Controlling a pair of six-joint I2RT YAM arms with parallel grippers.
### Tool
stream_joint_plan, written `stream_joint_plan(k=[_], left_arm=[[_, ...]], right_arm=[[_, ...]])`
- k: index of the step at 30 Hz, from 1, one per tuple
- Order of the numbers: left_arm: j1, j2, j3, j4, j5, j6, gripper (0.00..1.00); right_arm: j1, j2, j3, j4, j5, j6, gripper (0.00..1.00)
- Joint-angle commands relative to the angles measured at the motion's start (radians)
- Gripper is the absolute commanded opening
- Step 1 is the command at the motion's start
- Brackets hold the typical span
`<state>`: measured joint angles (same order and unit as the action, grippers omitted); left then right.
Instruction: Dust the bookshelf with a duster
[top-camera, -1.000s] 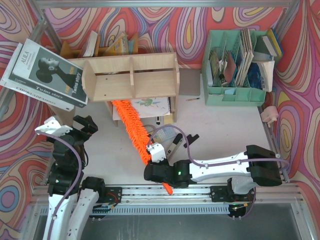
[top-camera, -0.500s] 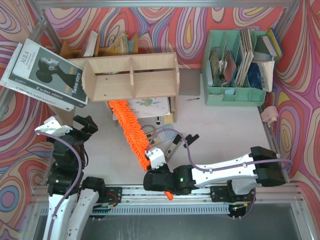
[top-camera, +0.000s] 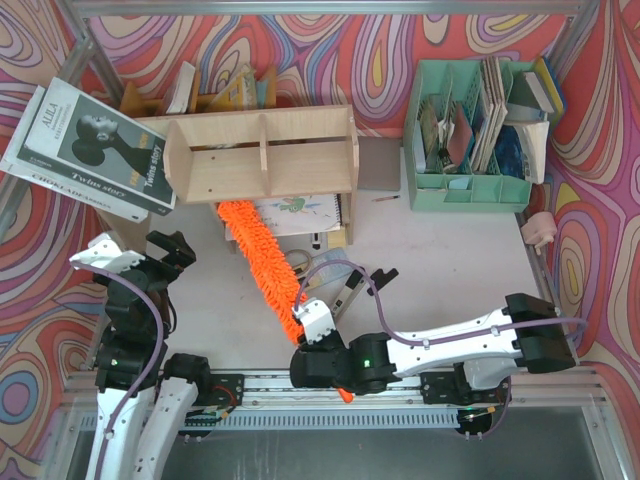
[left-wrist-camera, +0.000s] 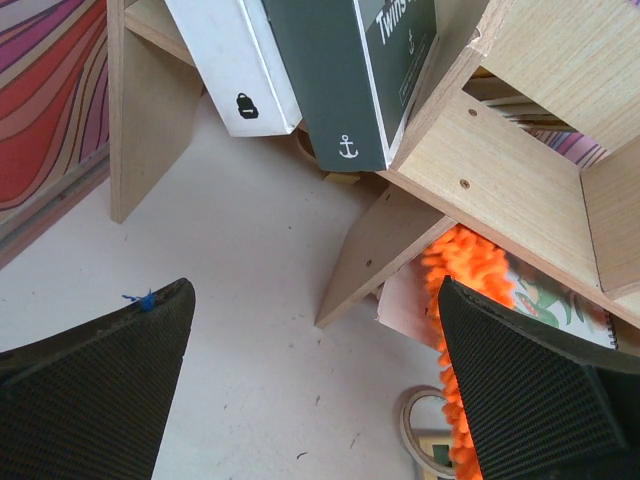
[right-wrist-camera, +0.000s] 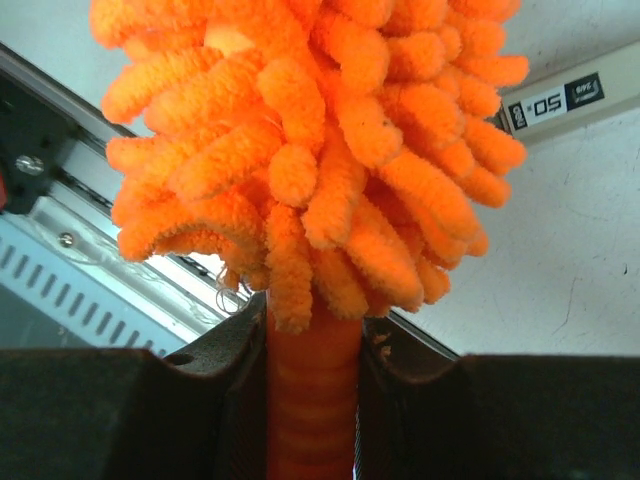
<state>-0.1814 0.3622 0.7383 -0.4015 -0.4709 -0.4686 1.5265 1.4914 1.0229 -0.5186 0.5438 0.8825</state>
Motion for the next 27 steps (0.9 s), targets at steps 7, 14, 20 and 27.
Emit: stream_joint_plan(k=[7,14,20,27], left_arm=[[0.011,0.006,-0.004,0.020,0.012,-0.007,0.99],[0.013,0.011,-0.004,0.023,0.017,-0.008,0.98],[0.013,0.009,-0.005,0.024,0.018,-0.010,0.98],[0.014,0.009,-0.005,0.024,0.021,-0.011,0.99]], right_arm=[[0.027,-0.016,0.002,-0.010,0.082,0.025,0.00],[0.026,-0.013,0.024,-0.099,0.184,0.141,0.00],[0.026,-0.107,0.012,-0.313,0.307,0.423,0.00],[0.026,-0.178,-0.067,-0.290,0.308,0.470,0.00]])
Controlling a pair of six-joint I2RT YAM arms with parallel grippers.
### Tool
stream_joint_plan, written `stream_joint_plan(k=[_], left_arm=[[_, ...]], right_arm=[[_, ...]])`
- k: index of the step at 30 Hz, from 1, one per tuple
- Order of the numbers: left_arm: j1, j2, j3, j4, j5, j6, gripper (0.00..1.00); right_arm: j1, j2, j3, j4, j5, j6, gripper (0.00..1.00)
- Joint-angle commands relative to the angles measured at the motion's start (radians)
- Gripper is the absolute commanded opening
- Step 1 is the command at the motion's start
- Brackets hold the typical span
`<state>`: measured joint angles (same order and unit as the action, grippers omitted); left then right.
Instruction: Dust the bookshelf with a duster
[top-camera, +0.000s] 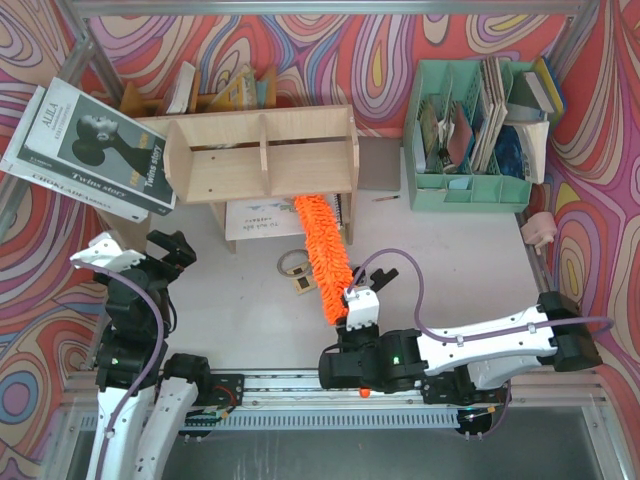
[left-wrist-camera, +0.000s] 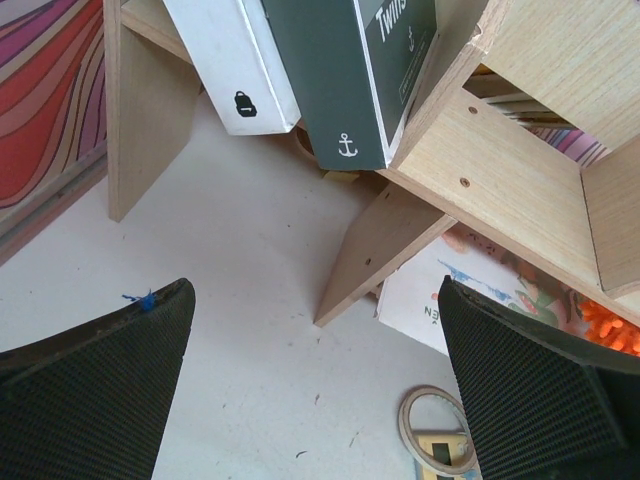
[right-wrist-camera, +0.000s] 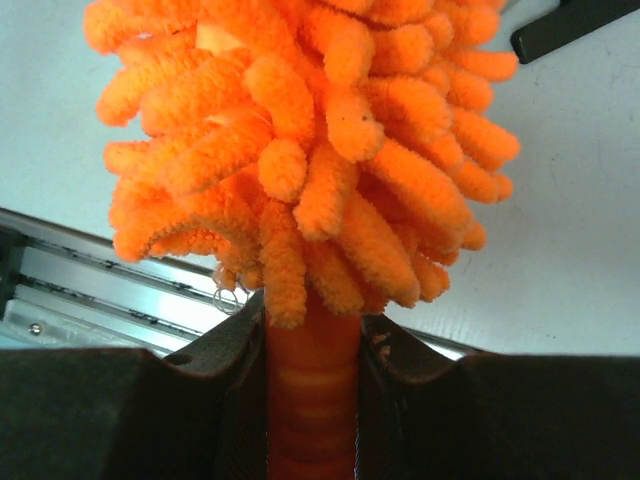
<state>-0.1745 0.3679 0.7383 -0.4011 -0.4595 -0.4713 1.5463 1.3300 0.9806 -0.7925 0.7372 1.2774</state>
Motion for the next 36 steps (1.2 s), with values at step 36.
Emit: stream_joint_plan(k=[36], left_arm=[[0.009,-0.004,-0.003,0.019,0.004,-0.003,0.99]], right_arm=[[0.116,-0.109,-0.170,0.338,-0.155,-0.559,0.00]])
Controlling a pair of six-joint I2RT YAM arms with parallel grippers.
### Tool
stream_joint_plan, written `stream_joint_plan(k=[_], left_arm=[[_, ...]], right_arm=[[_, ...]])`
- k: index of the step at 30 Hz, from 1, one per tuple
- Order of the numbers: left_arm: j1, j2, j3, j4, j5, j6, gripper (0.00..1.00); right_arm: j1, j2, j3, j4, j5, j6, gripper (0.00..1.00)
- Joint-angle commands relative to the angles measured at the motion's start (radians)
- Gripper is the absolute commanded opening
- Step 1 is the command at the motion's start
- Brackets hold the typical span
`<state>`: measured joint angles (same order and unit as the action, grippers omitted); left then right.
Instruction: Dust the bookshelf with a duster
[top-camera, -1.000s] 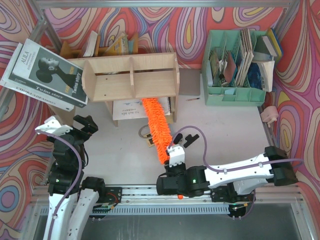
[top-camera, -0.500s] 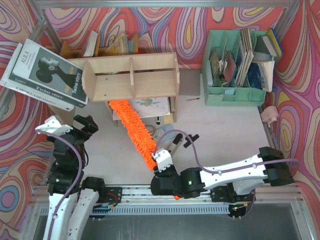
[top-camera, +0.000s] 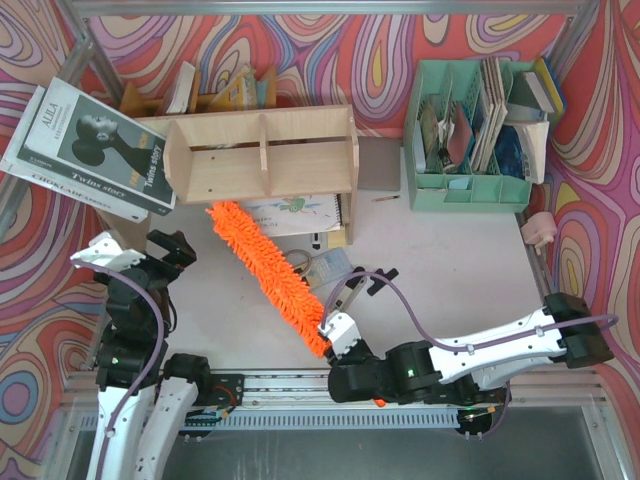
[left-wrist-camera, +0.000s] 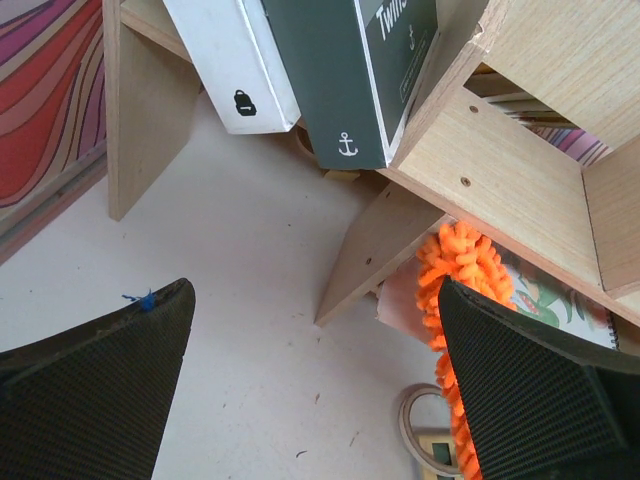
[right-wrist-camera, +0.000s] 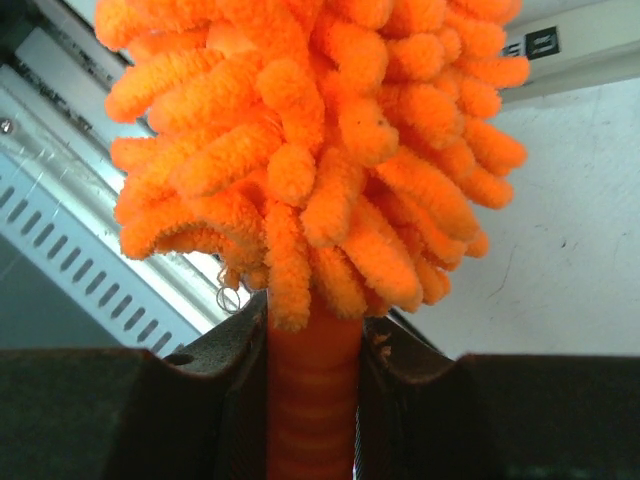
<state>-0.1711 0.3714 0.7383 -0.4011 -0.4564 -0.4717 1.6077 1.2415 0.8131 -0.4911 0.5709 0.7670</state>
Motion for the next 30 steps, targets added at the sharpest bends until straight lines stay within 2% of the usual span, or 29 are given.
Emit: stream_joint_plan(k=[1,9,20,30], left_arm=[[0.005,-0.008,-0.004,0.019,0.001,-0.002,0.99],[0.007,-0.009,-0.004,0.019,0.007,-0.003,0.98],[0.007,-0.014,-0.004,0.018,0.006,-0.005,0.98],[0.007,-0.009,-0.003,0.022,0.010,-0.008,0.99]], right_arm=[[0.067,-0.009,0.001,0.025,0.018,-0.026,0.00],[0.127,0.050,0.008,-0.031,0.070,0.110,0.00],[0.129,0.153,-0.033,0.039,-0.010,0.130,0.00],[0.101,0.173,-0.070,-0.055,0.028,0.306,0.00]])
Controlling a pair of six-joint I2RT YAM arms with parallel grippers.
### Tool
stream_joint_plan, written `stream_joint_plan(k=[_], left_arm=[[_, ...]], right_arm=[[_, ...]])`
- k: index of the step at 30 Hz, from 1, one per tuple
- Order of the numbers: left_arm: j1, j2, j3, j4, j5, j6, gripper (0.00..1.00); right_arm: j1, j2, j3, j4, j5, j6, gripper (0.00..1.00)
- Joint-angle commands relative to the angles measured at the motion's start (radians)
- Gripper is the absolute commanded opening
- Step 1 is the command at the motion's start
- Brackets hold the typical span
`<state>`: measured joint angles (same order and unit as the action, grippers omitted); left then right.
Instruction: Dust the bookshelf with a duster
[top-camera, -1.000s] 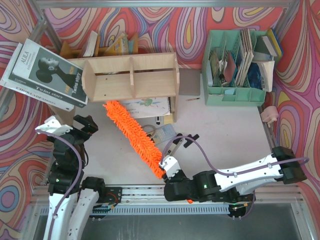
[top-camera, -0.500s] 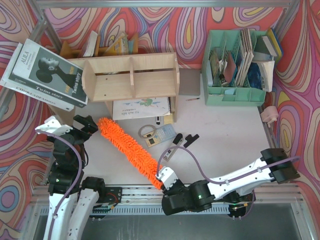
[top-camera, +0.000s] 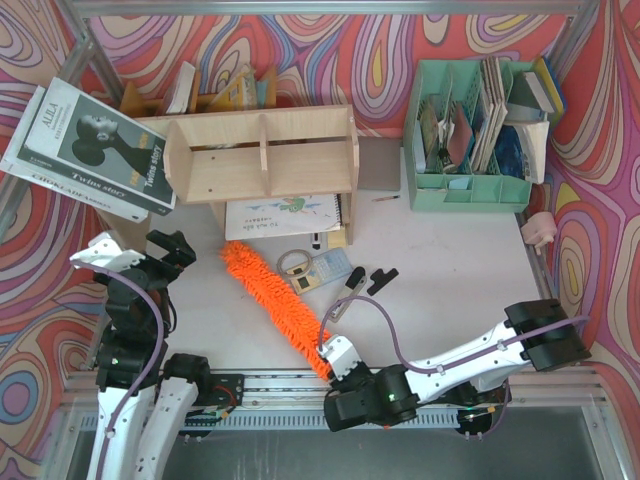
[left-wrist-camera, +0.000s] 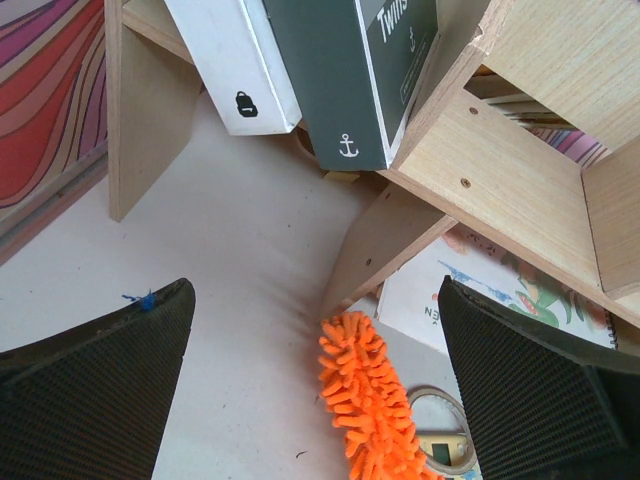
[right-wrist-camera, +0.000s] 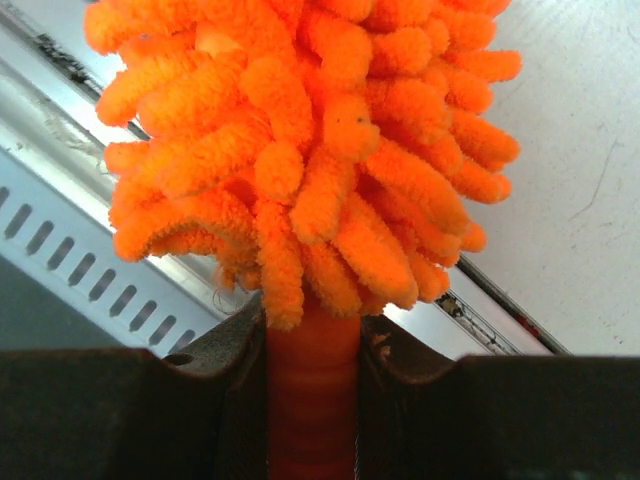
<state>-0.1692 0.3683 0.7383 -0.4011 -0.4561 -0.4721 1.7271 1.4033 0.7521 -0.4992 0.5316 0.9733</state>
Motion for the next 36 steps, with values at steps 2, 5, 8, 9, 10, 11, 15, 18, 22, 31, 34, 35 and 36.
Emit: stream_joint_plan(k=[2,5,8,9,10,11,15,18,22,31,34,35,36], left_arm=[[0.005,-0.005,-0.004,0.022,0.011,-0.008,0.98],[0.007,-0.005,-0.003,0.022,0.008,-0.008,0.98],[0.007,-0.006,-0.003,0.021,0.008,-0.008,0.98],[0.007,-0.005,-0.004,0.021,0.009,-0.008,0.98],[0.007,-0.005,-0.004,0.022,0.010,-0.007,0.98],[0.007,-0.006,-0.004,0.023,0.010,-0.008,0.99],[0.007,-0.008,-0.002,0.021,0.010,-0.008,0.99],[0.008,-0.008,-0.003,0.022,0.009,-0.008,0.98],[0.008,-0.011,-0.003,0.019,0.008,-0.008,0.99],[0.008,-0.009,-0.003,0.020,0.011,-0.008,0.99],[0.008,-0.010,-0.004,0.018,0.007,-0.007,0.99],[0.008,-0.010,-0.003,0.018,0.006,-0.007,0.98],[0.008,-0.009,-0.004,0.018,0.005,-0.007,0.99]], right_arm=[[-0.030,0.016,-0.007,-0.056,0.075,0.116,0.00],[-0.054,0.020,0.000,-0.063,0.081,0.110,0.00],[-0.079,0.017,0.007,-0.053,0.087,0.087,0.00],[-0.085,0.015,0.009,-0.045,0.089,0.073,0.00],[-0.092,0.016,0.016,-0.036,0.092,0.055,0.00],[-0.097,0.018,0.024,-0.025,0.097,0.038,0.00],[-0.127,0.046,0.061,0.015,0.095,-0.050,0.00],[-0.141,0.071,0.069,0.073,0.042,-0.125,0.00],[-0.166,0.097,0.049,0.121,-0.029,-0.158,0.00],[-0.227,0.125,0.063,0.116,-0.035,-0.217,0.00],[-0.228,0.112,0.136,0.048,0.048,-0.221,0.00],[-0.228,0.098,0.157,0.035,0.071,-0.220,0.00],[-0.228,0.086,0.165,0.029,0.093,-0.216,0.00]])
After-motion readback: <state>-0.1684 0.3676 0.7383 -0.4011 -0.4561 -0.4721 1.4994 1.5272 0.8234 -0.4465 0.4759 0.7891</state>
